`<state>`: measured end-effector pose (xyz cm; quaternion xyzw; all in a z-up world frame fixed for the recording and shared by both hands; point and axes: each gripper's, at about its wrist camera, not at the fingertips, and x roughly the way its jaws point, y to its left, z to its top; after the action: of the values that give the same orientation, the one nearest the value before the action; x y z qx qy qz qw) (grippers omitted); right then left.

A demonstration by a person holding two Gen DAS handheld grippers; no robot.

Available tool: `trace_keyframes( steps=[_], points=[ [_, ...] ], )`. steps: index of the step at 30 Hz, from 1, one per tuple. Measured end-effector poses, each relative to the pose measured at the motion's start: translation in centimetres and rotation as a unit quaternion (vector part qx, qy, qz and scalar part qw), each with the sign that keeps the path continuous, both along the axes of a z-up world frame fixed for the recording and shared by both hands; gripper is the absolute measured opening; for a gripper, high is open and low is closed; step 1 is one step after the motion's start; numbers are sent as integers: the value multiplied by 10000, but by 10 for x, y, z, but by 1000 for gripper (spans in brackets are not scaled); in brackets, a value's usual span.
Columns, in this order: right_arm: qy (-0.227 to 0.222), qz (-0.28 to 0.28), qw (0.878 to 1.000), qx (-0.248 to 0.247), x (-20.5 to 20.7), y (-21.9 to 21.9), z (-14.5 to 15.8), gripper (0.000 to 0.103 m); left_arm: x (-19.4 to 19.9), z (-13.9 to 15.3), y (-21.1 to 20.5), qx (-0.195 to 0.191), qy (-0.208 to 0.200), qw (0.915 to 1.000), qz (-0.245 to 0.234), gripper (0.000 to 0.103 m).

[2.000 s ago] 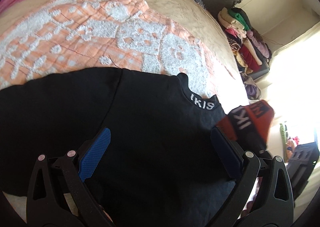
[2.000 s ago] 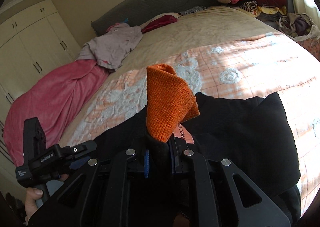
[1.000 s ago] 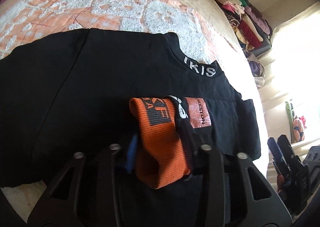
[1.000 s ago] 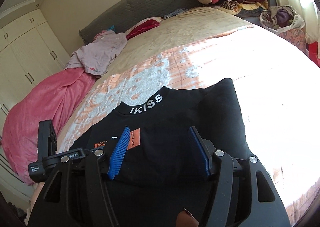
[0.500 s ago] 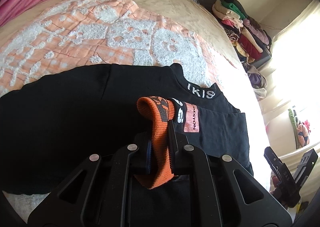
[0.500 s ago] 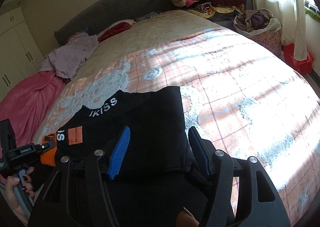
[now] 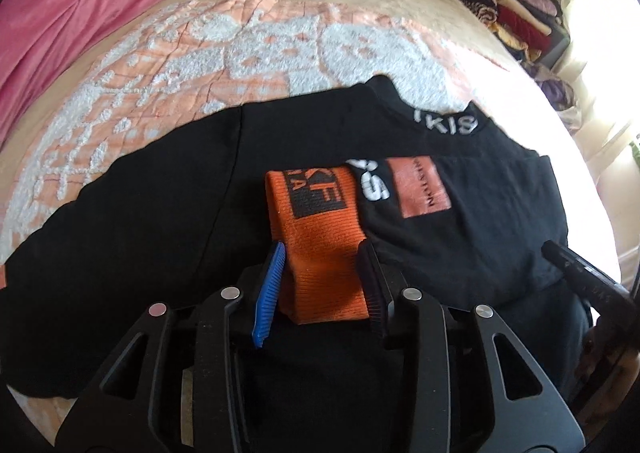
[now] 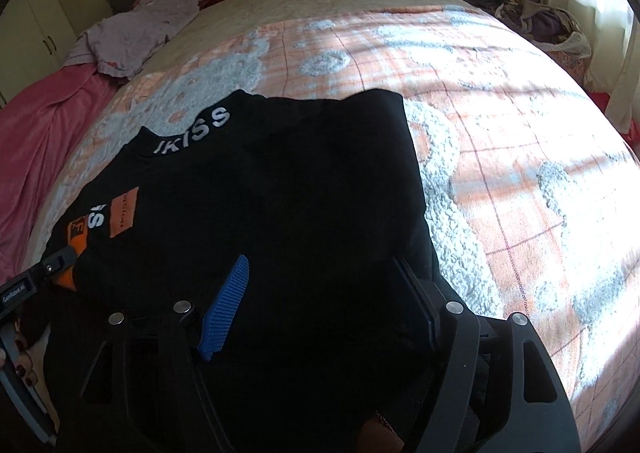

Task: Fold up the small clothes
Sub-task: 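Fold the held sleeve across the sweatshirt back and release with the right gripper, then grasp the orange cuff of the other sleeve with the left gripper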

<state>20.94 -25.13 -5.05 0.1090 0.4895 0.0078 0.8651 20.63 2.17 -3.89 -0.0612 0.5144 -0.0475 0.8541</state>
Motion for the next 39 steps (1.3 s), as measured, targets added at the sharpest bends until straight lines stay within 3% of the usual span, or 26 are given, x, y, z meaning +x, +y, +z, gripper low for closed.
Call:
trace_keyframes(
  steps=[3, 9, 10, 12, 13, 15, 23, 30, 39],
  points=[
    [-54, 16, 10000, -36, -5, 2, 2, 71, 2, -9, 7, -88, 97, 9998, 148, 35],
    [-339, 112, 9991, 243, -31, 4, 24, 77, -9, 6, 8, -7, -134, 9998, 170, 39],
    [-390, 156, 9987, 278, -35, 6, 28, 77, -12, 11, 9, -27, -198, 9996, 177, 41],
    [-487, 269, 9980, 285, -45, 10, 37, 80, -19, 22, 13, -44, -380, 9990, 241, 58],
    [-539, 317, 9977, 262, -49, 13, 41, 87, -22, 27, 16, -42, -470, 9985, 283, 61],
    [-650, 437, 9966, 265, -59, 19, 49, 90, -30, 36, 24, -27, -626, 9972, 397, 68],
    [-1110, 666, 9916, -37, -82, 52, 73, 97, -62, 47, 46, 16, -820, 9939, 732, 86],
    [-1284, 958, 9871, -7, -88, 88, 80, 98, -89, 55, 82, -38, -892, 9893, 1151, 92],
    [-1406, 1404, 9800, 42, -87, 139, 91, 98, -121, 64, 136, 70, -971, 9792, 1782, 93]
  ],
)
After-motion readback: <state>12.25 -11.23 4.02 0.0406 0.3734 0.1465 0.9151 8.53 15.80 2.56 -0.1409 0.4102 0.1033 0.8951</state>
